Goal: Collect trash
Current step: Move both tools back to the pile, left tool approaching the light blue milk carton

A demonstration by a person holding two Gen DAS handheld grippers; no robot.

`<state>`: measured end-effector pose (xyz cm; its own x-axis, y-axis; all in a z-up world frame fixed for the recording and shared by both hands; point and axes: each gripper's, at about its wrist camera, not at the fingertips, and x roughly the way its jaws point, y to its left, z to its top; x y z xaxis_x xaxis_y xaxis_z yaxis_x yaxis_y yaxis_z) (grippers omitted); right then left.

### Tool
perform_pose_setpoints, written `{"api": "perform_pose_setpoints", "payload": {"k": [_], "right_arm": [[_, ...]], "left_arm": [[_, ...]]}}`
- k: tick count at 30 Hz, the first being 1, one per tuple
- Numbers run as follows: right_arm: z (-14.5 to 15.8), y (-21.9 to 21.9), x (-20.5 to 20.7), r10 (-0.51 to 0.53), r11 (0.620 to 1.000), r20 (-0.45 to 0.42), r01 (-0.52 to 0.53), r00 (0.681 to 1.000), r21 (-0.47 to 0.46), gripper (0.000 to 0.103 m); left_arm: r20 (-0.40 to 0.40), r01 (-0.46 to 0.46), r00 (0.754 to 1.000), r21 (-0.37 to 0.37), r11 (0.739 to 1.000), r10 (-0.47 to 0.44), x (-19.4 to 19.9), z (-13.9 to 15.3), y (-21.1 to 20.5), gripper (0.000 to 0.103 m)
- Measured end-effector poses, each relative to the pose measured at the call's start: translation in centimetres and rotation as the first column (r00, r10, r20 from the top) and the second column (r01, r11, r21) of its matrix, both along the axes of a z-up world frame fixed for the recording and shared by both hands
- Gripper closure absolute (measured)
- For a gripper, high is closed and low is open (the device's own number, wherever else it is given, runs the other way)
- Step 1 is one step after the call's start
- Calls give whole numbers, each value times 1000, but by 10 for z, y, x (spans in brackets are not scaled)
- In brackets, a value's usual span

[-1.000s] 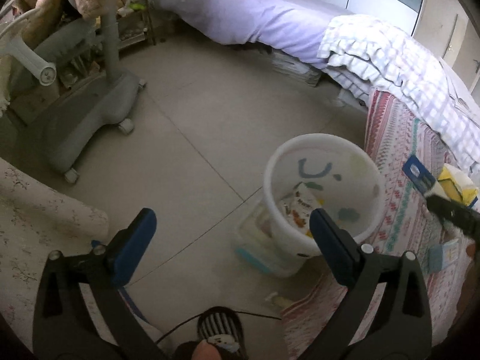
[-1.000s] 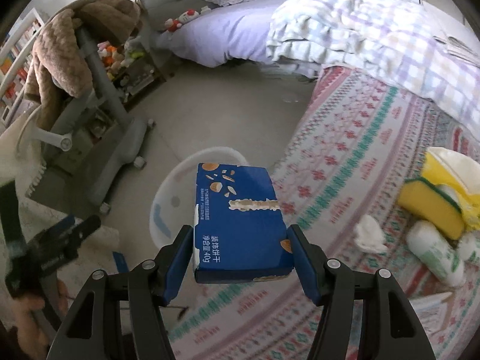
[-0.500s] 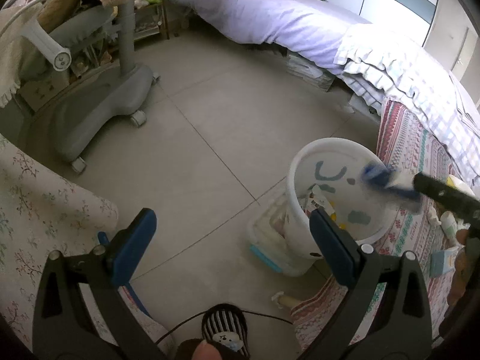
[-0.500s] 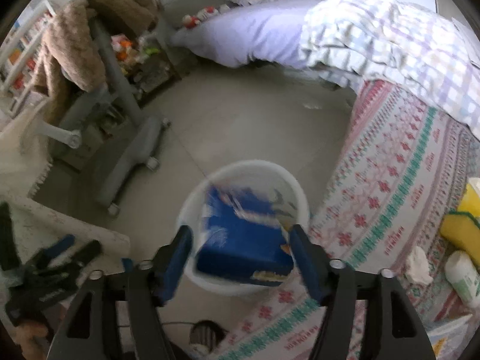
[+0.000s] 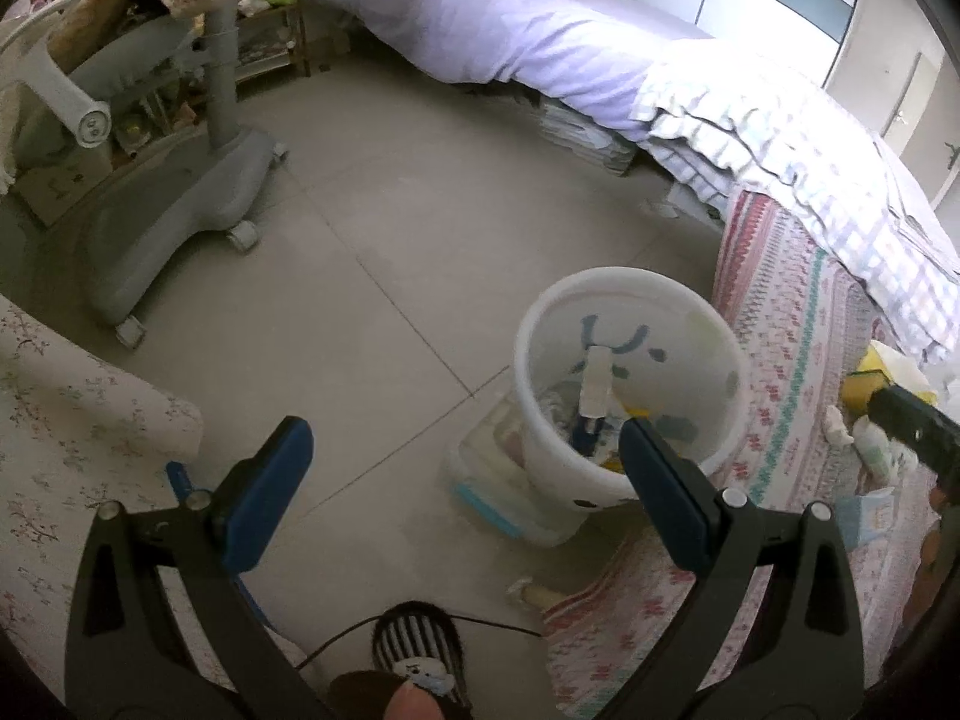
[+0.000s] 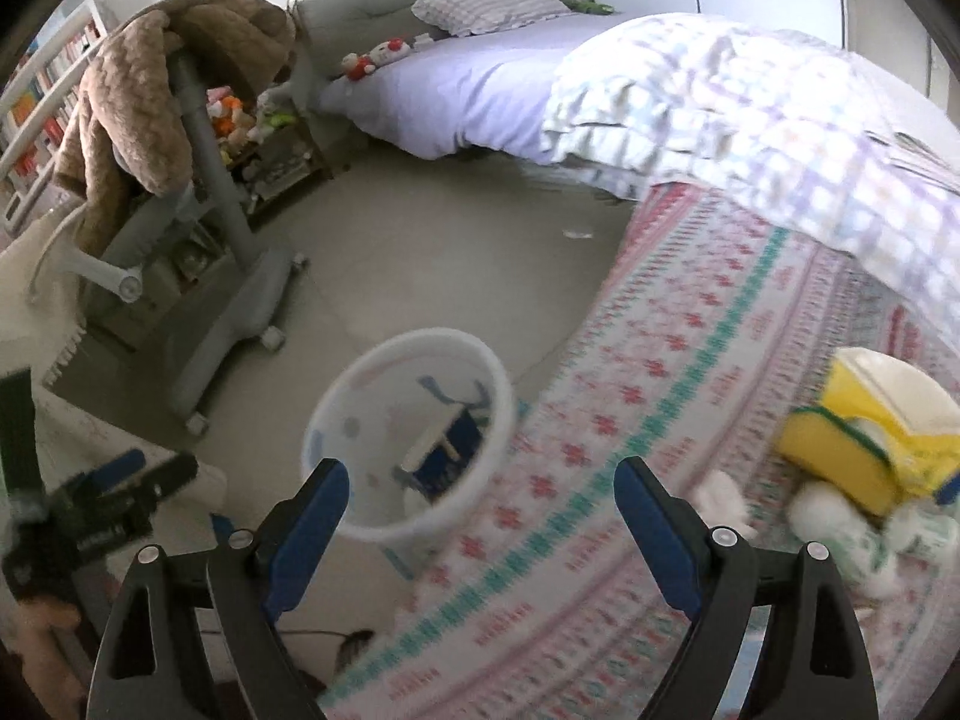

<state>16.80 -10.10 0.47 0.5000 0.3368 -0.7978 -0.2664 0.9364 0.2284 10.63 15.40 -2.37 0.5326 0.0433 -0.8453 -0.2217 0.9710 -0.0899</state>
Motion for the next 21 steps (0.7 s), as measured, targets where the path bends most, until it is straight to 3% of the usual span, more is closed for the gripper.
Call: {"api": "perform_pose_setpoints", "payload": {"k": [8,16,21], "right_arm": [[8,-61,-32,-72,995,30,73,997,-68,11],[4,-132,-58,-186,982,21,187,982,-14,9],[-9,-168,-74,-236,971,11,236,972,-48,9]], "left_arm": [[4,75,997,0,997,-75,3,3,-38,2],[-9,158,987,10,987,-158,7,-4,-84,1],[-34,218,975,3,976,-217,8,-10,-112,1]]}}
